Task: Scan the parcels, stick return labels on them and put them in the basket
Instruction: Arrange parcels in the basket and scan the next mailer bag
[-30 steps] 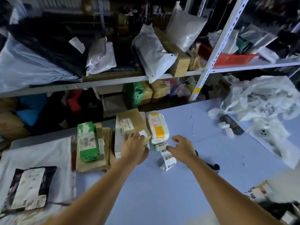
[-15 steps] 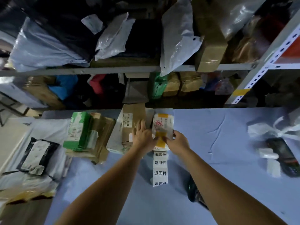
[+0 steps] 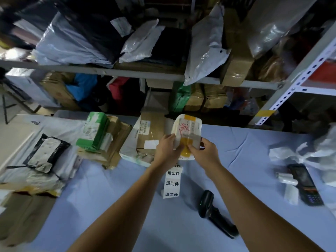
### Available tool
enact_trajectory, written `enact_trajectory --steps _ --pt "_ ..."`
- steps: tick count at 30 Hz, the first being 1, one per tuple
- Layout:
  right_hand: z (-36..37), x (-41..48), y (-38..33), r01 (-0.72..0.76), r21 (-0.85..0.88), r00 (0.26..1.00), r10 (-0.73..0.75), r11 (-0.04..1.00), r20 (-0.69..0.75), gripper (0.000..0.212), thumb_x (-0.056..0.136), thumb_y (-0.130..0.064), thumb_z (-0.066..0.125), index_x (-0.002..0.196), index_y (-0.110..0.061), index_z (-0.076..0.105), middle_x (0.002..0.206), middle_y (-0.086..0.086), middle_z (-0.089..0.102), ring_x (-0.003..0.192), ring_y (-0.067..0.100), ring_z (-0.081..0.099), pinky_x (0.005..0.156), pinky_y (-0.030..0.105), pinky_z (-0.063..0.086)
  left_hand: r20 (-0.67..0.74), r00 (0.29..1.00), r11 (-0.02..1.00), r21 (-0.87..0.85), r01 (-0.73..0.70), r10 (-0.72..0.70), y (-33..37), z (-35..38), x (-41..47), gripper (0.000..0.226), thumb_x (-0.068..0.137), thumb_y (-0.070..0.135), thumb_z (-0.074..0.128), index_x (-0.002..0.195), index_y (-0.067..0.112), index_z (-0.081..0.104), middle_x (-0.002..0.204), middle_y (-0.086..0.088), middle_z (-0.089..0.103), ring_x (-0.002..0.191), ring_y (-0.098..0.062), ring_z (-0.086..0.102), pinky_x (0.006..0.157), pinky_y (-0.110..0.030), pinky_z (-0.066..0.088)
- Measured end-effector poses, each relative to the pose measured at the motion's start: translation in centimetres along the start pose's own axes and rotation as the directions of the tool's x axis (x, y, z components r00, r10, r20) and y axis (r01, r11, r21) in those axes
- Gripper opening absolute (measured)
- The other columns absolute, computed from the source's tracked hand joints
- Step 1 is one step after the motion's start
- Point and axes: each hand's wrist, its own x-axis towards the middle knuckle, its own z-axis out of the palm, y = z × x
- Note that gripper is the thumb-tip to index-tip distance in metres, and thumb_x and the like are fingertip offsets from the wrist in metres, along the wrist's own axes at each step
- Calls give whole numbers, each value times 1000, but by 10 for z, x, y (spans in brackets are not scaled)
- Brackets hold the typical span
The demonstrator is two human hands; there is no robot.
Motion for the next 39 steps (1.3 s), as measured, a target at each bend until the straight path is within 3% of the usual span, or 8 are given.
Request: enact_trajectory --steps 4,9,14,19,24,32,35,39 --pt "-12 -39 -22 114 -57 993 -114 992 1 46 86 -37 73 129 -25 61 114 -5 67 99 15 64 85 36 58 -97 995 988 -154 -10 -6 8 -19 -52 31 91 31 63 117 14 66 112 3 57 91 -7 57 68 -7 45" --pt "-13 -97 -22 270 -149 962 -259 951 91 51 80 -47 78 124 -26 62 108 -10 65 94 12 63 81 32 56 -112 989 917 -395 45 -96 -5 -28 -145 19 90 21 69 106 13 75 103 0 72 97 -13 67 83 -37 56" --pt "4 -152 17 251 -165 937 -196 954 290 61 76 -39 84 130 -23 62 113 -8 66 100 13 65 85 34 57 -123 970 900 -414 141 -208 -35 -12 -241 20 92 20 65 109 19 76 95 5 58 97 -11 59 70 -4 41" --pt "17 -186 52 185 -179 888 -86 966 452 59 78 -31 84 131 -27 59 111 -16 65 96 -2 62 77 21 55 13 937 850 -417 323 -350 -63 13 -296 21 93 30 65 108 19 75 113 -1 60 105 -8 61 82 -9 41" --pt "23 -190 78 172 -245 859 -23 954 512 64 82 -23 81 139 -21 53 128 -3 60 111 14 59 94 34 53 78 866 735 -493 465 -495 -75 35 -311 21 91 31 69 106 17 63 112 4 64 93 1 59 57 -4 41" --pt "16 -176 86 181 -243 802 0 953 598 58 91 -19 71 144 -22 47 136 -2 55 116 13 54 91 29 50 113 883 805 -372 462 -455 -76 50 -307 30 87 23 72 116 16 66 110 9 63 93 1 64 62 -4 43" --pt "12 -174 89 197 -282 868 -33 939 495 56 90 -28 72 141 -23 51 126 -8 55 114 13 53 93 30 48 29 874 832 -291 472 -486 -80 29 -299 15 79 25 77 90 30 69 90 14 68 74 -3 65 57 -13 45" --pt "-8 -167 99 180 -364 982 -189 914 11 28 86 -17 67 114 -14 65 111 5 65 101 25 60 79 32 46 -250 869 905 -132 405 -426 -86 -3 -271 40 64 23 83 89 24 52 88 9 54 80 -13 51 59 -25 41"
